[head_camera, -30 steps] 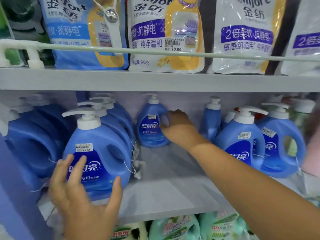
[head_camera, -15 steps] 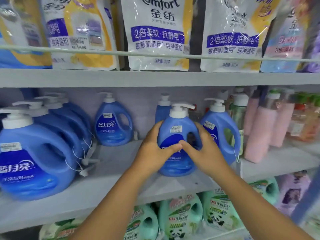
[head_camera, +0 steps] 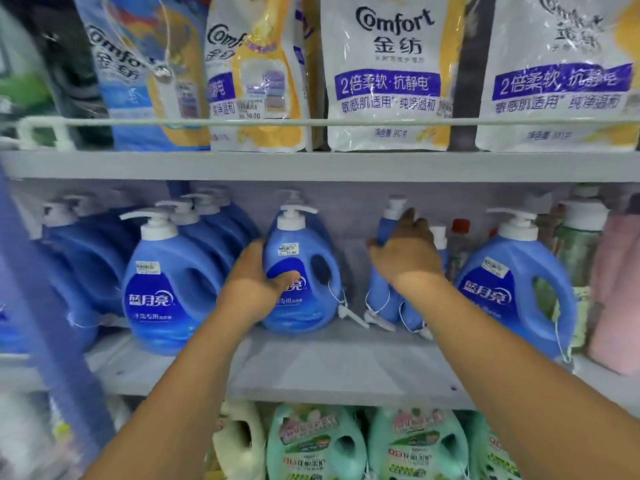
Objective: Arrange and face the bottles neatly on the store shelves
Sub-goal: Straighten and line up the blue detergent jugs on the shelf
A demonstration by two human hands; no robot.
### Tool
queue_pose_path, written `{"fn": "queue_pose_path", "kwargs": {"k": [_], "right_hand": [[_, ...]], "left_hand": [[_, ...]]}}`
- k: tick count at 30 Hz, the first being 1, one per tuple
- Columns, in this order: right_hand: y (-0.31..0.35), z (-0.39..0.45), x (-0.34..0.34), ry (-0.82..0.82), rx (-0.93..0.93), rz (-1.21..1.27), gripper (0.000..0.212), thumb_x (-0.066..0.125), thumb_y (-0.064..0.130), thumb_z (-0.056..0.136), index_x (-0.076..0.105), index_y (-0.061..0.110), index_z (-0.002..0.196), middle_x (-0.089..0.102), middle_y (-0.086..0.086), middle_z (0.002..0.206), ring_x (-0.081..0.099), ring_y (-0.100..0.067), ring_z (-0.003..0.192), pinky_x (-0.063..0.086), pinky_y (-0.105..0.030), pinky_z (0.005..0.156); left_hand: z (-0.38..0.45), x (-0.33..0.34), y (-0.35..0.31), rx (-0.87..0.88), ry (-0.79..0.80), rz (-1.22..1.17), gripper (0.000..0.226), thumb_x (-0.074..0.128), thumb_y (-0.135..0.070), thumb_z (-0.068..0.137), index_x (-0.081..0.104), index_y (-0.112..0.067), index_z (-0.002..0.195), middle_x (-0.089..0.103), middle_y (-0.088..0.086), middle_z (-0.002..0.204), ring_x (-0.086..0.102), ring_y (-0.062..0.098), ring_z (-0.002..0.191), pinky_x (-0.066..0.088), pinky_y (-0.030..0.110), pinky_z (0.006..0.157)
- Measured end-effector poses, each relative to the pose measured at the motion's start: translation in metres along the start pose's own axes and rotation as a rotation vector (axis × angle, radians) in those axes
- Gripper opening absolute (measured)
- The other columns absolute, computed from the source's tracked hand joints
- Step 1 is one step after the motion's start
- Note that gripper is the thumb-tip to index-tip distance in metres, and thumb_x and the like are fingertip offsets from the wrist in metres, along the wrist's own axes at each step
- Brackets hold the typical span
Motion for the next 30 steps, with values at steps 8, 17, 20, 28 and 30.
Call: {"fn": "queue_pose_path", "kwargs": {"k": [8, 17, 20, 28, 30], "right_hand": [[0.005, 0.037, -0.002, 0.13, 0.107, 0.038, 0.07, 0.074, 0.03, 0.086, 0.037, 0.002, 0.139, 0.055, -0.015, 0.132, 0.06, -0.035, 0.119, 0.045, -0.032, 0.081], [0.011, 0.01, -0.03, 0.436, -0.126, 0.11, 0.073, 0.079, 0.037, 0.086, 0.04, 0.023, 0.146, 0.057, 0.002, 0.139, 0.06, -0.021, 0.116, 0.049, -0.03, 0.088], [0.008, 0.0, -0.027, 0.554, -0.131, 0.333, 0.061, 0.08, 0.027, 0.088, 0.046, 0.034, 0.138, 0.069, 0.006, 0.123, 0.073, -0.02, 0.101, 0.061, -0.038, 0.088], [0.004, -0.006, -0.007, 0.702, -0.162, 0.664, 0.059, 0.069, 0.012, 0.096, 0.044, 0.031, 0.145, 0.071, 0.002, 0.127, 0.071, -0.016, 0.113, 0.06, -0.036, 0.093], [0.007, -0.009, -0.005, 0.727, -0.176, 0.74, 0.055, 0.065, 0.007, 0.097, 0.046, 0.031, 0.143, 0.069, 0.003, 0.129, 0.071, -0.009, 0.111, 0.06, -0.025, 0.086]], "left_hand": [[0.06, 0.001, -0.008, 0.103, 0.07, 0.336, 0.068, 0.074, -0.021, 0.087, 0.039, -0.017, 0.145, 0.058, 0.012, 0.136, 0.056, 0.036, 0.12, 0.053, 0.044, 0.091], [0.093, 0.011, 0.006, 0.082, 0.076, 0.377, 0.058, 0.074, -0.024, 0.088, 0.045, -0.013, 0.137, 0.054, 0.012, 0.135, 0.054, 0.035, 0.122, 0.048, 0.039, 0.09], [0.094, 0.014, 0.01, 0.086, 0.076, 0.373, 0.06, 0.077, -0.023, 0.087, 0.044, -0.012, 0.136, 0.052, 0.011, 0.137, 0.053, 0.035, 0.123, 0.047, 0.039, 0.088], [0.031, 0.01, -0.001, 0.183, -0.119, 0.122, 0.064, 0.067, -0.021, 0.094, 0.042, -0.012, 0.152, 0.045, 0.013, 0.148, 0.043, 0.033, 0.137, 0.039, 0.039, 0.112], [-0.008, 0.015, 0.0, 0.271, -0.125, 0.004, 0.047, 0.066, -0.026, 0.09, 0.06, -0.014, 0.135, 0.058, 0.005, 0.132, 0.056, 0.025, 0.122, 0.043, 0.026, 0.103]]}}
Point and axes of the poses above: each hand's wrist, its own z-axis towards the middle knuckle, its own x-axis out of the palm, y = z × x, the point moved 5 cm from there along z, towards the middle knuckle
